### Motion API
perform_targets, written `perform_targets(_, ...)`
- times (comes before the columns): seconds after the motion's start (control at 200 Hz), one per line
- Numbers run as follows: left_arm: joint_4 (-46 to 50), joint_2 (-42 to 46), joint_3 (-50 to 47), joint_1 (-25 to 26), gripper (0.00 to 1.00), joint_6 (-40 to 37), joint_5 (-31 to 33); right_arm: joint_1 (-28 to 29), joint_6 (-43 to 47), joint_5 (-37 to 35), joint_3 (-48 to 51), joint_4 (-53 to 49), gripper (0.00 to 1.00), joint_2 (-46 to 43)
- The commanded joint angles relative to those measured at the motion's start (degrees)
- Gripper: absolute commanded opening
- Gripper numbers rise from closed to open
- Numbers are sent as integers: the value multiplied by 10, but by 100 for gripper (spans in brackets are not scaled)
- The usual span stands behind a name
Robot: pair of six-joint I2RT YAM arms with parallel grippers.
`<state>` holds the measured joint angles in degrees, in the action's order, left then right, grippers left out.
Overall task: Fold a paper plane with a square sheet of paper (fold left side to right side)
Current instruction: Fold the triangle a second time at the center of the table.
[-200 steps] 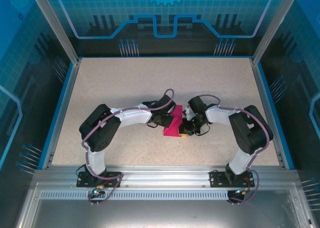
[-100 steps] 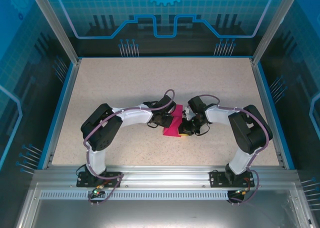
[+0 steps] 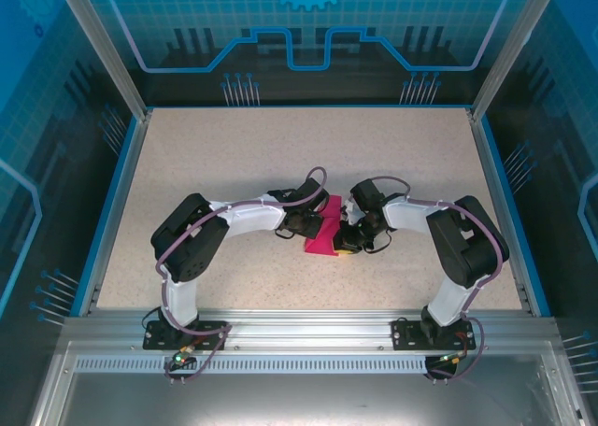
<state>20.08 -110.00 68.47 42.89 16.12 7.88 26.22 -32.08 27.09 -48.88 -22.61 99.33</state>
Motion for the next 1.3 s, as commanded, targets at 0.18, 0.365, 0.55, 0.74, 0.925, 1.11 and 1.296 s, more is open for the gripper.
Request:
perform_targets(0.18, 0, 0, -13, -4, 0, 3, -11, -10, -9, 46, 3, 18, 11, -49)
perform_targets(0.365, -5, -1, -12, -2, 0, 5, -19, -32, -83, 77, 7, 109, 9, -58)
perform_targets(0.55, -3, 0, -11, -1, 0, 4, -19, -34, -131, 47, -27, 143, 9, -25)
perform_targets(0.74, -2, 1, -12, 1, 0, 5, -18, -28, -142, 53, -55, 156, 9, 8)
perform_targets(0.925, -2, 0, -10, 1, 0, 5, -16, -22, -137, 40, -71, 144, 9, 31)
perform_targets(1.11, 1, 0, -10, 2, 0, 4, -11, -22, -125, 20, -70, 127, 9, 47)
perform_targets(1.296, 3, -1, -9, 2, 0, 6, -6, -22, -112, 9, -66, 124, 9, 61)
